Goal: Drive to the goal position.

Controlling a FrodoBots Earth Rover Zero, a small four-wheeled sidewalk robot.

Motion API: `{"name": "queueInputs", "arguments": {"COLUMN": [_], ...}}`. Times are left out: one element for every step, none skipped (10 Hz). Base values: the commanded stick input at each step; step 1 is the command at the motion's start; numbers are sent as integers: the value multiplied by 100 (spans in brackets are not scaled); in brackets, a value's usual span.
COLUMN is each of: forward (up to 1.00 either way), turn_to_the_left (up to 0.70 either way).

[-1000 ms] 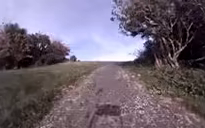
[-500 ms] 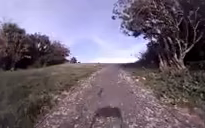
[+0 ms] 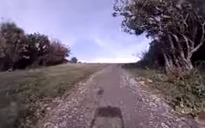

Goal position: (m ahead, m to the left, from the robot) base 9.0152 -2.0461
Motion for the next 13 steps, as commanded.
{"name": "queueInputs", "arguments": {"forward": [85, 85, 85, 85, 85, 85, 85, 85, 85, 85, 85, 85, 85], "turn_to_the_left": [-34, -34, -27, 0, 0, 0, 0, 0, 0, 0, 0, 0, 0]}}
